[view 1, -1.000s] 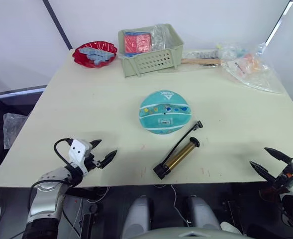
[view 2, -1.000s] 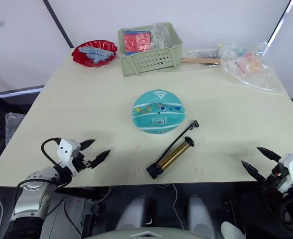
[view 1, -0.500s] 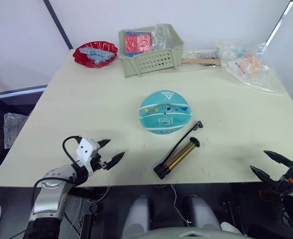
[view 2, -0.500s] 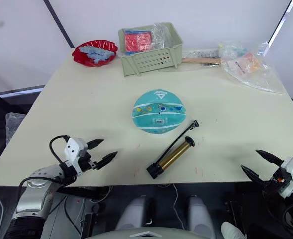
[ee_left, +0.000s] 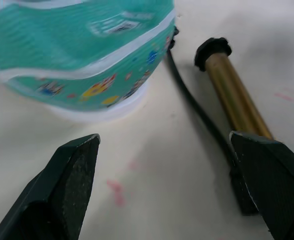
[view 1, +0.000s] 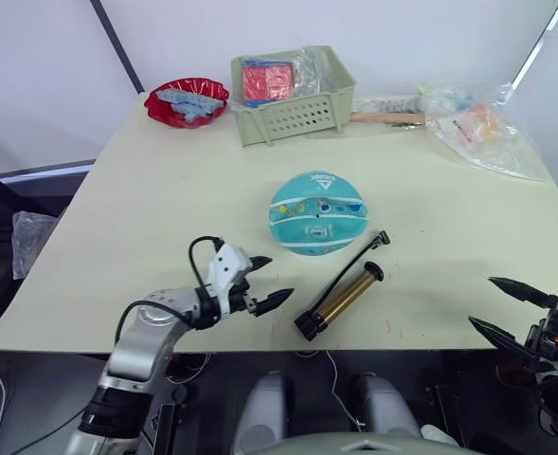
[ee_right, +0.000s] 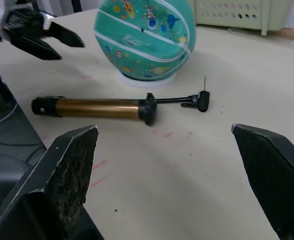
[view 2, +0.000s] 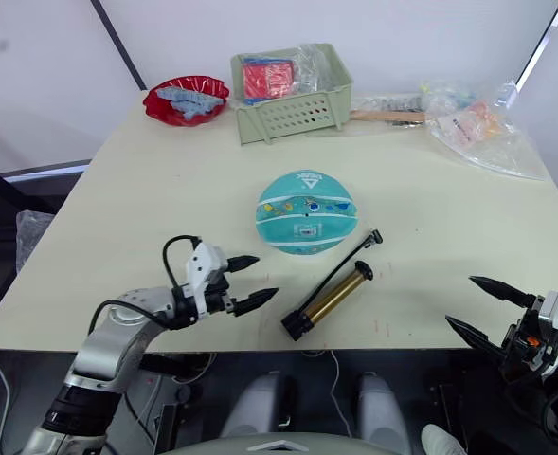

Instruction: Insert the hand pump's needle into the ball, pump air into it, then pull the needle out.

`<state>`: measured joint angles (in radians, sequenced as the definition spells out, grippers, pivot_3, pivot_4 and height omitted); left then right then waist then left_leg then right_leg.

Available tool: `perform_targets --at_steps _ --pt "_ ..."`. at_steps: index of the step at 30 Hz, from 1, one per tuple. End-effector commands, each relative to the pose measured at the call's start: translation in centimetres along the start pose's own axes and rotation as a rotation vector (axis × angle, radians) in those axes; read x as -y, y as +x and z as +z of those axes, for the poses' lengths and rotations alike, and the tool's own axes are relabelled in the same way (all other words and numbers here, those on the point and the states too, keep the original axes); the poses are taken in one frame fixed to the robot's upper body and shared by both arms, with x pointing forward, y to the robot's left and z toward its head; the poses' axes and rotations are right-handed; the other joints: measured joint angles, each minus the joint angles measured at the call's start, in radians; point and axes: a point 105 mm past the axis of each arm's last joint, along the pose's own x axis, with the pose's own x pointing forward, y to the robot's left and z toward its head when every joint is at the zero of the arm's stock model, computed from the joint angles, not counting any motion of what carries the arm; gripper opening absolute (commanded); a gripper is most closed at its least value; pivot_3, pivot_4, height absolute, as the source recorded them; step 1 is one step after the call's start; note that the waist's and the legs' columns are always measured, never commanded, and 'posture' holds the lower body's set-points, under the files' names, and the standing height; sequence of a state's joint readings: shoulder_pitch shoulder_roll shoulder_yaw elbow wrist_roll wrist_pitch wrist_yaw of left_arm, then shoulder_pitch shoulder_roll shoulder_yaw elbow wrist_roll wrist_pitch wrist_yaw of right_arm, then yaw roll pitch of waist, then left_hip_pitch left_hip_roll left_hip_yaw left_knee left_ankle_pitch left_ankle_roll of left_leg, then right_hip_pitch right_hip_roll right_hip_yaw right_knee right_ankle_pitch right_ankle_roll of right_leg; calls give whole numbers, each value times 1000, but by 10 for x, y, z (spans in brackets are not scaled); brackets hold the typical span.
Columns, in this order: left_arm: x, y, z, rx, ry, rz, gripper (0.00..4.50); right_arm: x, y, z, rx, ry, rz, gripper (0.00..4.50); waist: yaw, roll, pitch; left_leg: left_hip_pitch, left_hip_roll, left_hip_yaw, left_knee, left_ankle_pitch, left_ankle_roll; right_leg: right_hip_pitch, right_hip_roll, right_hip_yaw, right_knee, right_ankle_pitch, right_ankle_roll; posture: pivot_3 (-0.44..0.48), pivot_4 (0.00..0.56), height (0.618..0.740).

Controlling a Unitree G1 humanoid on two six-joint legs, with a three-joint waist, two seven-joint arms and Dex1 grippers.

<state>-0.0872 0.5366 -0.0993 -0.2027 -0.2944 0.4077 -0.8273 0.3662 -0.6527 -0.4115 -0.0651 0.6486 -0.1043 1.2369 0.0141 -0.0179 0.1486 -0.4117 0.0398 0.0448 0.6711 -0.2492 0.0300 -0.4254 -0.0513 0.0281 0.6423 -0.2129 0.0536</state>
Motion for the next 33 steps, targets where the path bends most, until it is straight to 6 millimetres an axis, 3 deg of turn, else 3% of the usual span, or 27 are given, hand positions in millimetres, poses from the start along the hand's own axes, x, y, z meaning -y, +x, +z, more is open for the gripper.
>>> perform_targets --at_steps 1,4,5,8,9,10,18,22,26,33 --pt "10 16 13 -6 36 -8 4429 0 -1 16 26 -39 -5 4500 0 0 0 0 0 0 0 0 0 0 0 0 0 0 0 0 150 738" --pt "12 28 15 -17 29 2 4429 -2 0 19 29 -42 -3 4500 -1 0 0 0 0 0 0 0 0 0 0 0 0 0 0 0 150 738" --pt "12 33 16 -19 32 11 4200 -2 0 20 31 -44 -3 4500 -1 0 0 0 0 0 0 0 0 0 0 0 0 0 0 0 150 738" --pt "16 43 13 -33 41 14 3264 -2 1 21 31 -47 -5 4500 0 0 0 0 0 0 0 0 0 0 0 0 0 0 0 0 150 738" --pt "18 48 12 -40 42 14 2585 -2 1 22 32 -48 -8 4500 0 0 0 0 0 0 0 0 0 0 0 0 0 0 0 0 150 738" --pt "21 53 10 -48 43 17 2301 -2 0 23 32 -49 -11 4500 0 0 0 0 0 0 0 0 0 0 0 0 0 0 0 0 150 738" --pt "34 88 12 -51 -14 28 2301 -7 1 25 29 -53 -20 4500 0 0 0 0 0 -1 1 0 0 1 0 0 0 0 0 0 150 738" --pt "24 82 10 -60 -2 51 2301 -8 1 25 28 -55 -24 4500 -3 0 0 0 0 -1 1 0 0 1 1 0 0 0 0 0 150 738" --pt "32 99 13 -61 9 38 2301 -7 1 26 30 -58 -30 4500 1 0 0 0 0 -2 1 0 0 1 1 -1 0 0 0 0 150 738" --pt "32 106 5 -122 -5 29 2301 -9 1 24 30 -56 -39 4500 0 0 0 -1 -1 -4 1 0 0 1 1 -1 -1 0 0 0 150 738"
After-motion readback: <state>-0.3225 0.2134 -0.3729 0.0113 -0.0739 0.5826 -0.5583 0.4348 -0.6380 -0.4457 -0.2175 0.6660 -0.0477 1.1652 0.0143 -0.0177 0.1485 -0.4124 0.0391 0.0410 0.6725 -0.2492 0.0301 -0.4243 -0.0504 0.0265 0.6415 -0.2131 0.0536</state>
